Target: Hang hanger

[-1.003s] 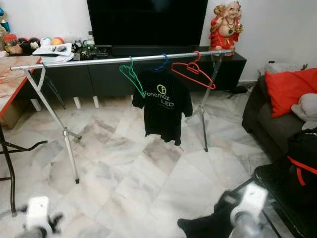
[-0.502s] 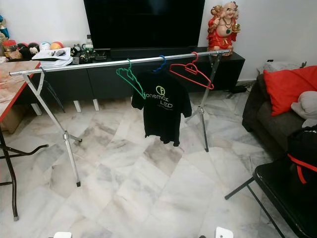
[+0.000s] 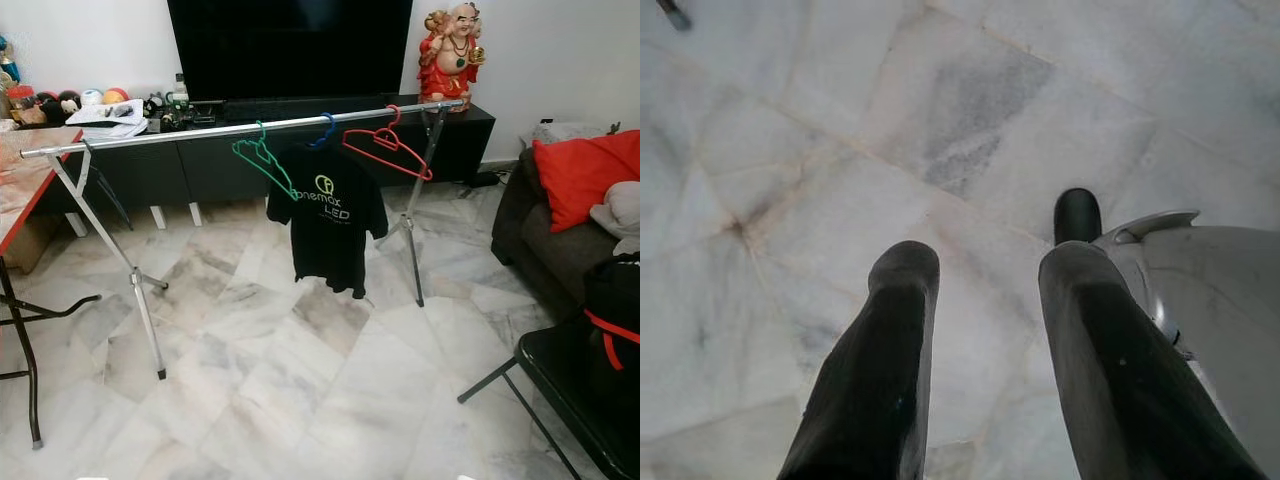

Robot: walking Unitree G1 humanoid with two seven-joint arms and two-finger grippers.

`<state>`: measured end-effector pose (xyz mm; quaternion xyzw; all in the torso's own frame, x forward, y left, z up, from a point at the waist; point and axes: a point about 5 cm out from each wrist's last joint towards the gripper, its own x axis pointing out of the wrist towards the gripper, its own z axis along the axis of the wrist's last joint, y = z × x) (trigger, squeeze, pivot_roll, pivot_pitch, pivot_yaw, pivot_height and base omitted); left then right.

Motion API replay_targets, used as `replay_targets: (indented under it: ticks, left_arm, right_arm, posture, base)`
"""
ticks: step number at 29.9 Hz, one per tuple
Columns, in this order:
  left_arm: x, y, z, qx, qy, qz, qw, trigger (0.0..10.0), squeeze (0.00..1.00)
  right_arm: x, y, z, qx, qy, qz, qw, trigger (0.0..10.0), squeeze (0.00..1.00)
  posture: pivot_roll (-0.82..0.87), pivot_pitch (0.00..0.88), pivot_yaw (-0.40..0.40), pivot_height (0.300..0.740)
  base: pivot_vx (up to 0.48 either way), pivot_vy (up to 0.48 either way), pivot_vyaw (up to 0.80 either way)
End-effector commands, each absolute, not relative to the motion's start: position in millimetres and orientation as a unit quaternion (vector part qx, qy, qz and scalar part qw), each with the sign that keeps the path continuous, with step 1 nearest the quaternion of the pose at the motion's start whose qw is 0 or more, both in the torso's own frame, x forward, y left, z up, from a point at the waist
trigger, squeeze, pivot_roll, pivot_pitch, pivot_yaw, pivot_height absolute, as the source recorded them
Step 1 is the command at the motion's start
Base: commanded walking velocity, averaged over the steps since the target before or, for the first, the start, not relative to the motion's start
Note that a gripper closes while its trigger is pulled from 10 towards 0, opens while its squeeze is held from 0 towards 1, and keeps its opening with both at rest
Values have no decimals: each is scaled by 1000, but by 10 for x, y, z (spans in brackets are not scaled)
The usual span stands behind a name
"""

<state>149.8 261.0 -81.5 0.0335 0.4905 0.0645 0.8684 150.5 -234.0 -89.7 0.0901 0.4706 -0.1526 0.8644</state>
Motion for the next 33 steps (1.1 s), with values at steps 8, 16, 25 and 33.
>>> replay_targets:
  ticks: [8, 16, 25, 33]
  left_arm:
    - [1506, 2748, -768, 59, 501, 59, 861, 10000, 0]
    - [1568, 2771, -734, 51, 489, 70, 868, 10000, 0]
    - [1345, 2546, -895, 34, 508, 70, 858, 10000, 0]
    - [1210, 2522, -945, 28, 521, 70, 850, 10000, 0]
  right_arm:
    - [1356, -2401, -935, 113, 473, -180, 855, 10000, 0]
    - [1420, -2340, -929, 114, 470, -174, 858, 10000, 0]
    - [1440, -2357, -917, 104, 469, -170, 860, 10000, 0]
    - [1867, -2560, -630, 75, 350, -209, 910, 10000, 0]
  posture:
    - [28, 0, 82, 740]
    - [24, 0, 81, 740]
    - [60, 0, 41, 740]
    - [65, 0, 35, 740]
  base:
    - [0, 0, 0]
    - [65, 0, 0]
    - [313, 0, 0]
    - [339, 0, 0]
